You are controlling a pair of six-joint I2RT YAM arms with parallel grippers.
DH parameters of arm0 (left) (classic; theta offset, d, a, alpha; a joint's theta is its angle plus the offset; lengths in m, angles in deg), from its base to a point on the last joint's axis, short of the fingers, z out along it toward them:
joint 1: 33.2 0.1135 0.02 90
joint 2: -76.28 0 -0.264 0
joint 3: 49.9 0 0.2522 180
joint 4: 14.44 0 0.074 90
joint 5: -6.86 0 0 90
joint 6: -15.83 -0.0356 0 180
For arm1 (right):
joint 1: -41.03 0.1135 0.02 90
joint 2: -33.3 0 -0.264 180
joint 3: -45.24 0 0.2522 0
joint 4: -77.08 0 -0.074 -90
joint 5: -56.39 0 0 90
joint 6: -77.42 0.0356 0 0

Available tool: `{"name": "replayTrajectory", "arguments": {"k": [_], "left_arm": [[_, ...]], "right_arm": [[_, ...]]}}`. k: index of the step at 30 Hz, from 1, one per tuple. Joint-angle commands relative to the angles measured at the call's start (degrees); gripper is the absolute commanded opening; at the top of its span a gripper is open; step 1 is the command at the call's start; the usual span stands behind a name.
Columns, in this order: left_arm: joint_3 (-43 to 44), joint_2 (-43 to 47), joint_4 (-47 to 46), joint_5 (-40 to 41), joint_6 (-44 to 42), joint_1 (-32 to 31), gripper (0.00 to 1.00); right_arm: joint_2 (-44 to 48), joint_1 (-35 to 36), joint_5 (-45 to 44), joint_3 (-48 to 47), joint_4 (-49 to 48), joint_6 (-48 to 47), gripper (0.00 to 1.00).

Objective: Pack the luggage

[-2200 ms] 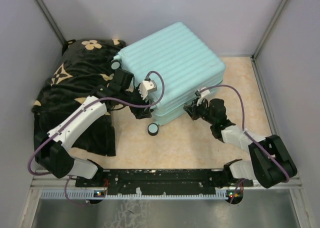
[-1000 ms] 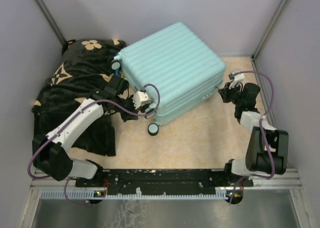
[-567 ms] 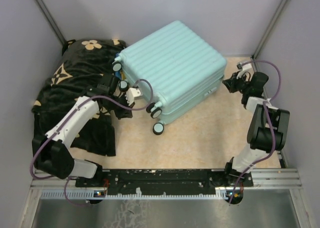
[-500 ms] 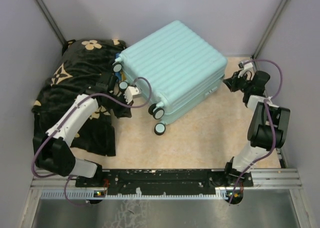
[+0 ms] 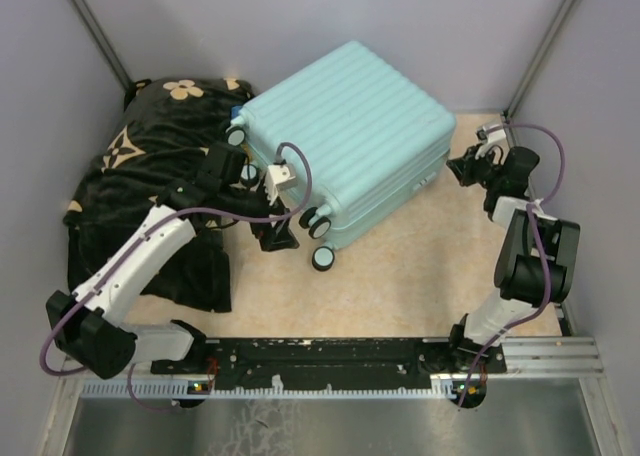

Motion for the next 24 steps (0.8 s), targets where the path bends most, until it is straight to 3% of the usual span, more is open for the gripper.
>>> {"name": "replayTrajectory", "arguments": {"k": [1, 9, 17, 20, 21, 24], "left_arm": [[-1.25, -0.32, -6.7, 2.81, 10.78, -2.42, 1.0], [1.26, -6.71, -12.33, 15.75, 18.58, -11.23, 0.98], [2.77, -10.78, -16.25, 24.76, 23.74, -16.33, 0.65], [3.14, -11.79, -16.67, 26.18, 23.81, -17.53, 0.63], [3.27, -12.0, -16.37, 25.77, 23.27, -17.74, 0.58], [2.54, -11.09, -14.36, 24.16, 19.45, -17.76, 0.24]], "right_arm": [[5.02, 1.06, -1.32, 1.05, -6.68, -0.34, 0.0], [6.09, 1.34, -2.84, 1.59, -7.2, -0.09, 0.0], [6.46, 2.5, -4.53, 2.26, -8.74, 0.56, 0.0], [6.46, 3.0, -5.05, 2.65, -9.35, 0.72, 0.0], [6.54, 3.0, -5.18, 2.76, -9.36, 0.79, 0.0], [7.28, 3.03, -5.7, 3.4, -9.13, 0.39, 0.0]]}}
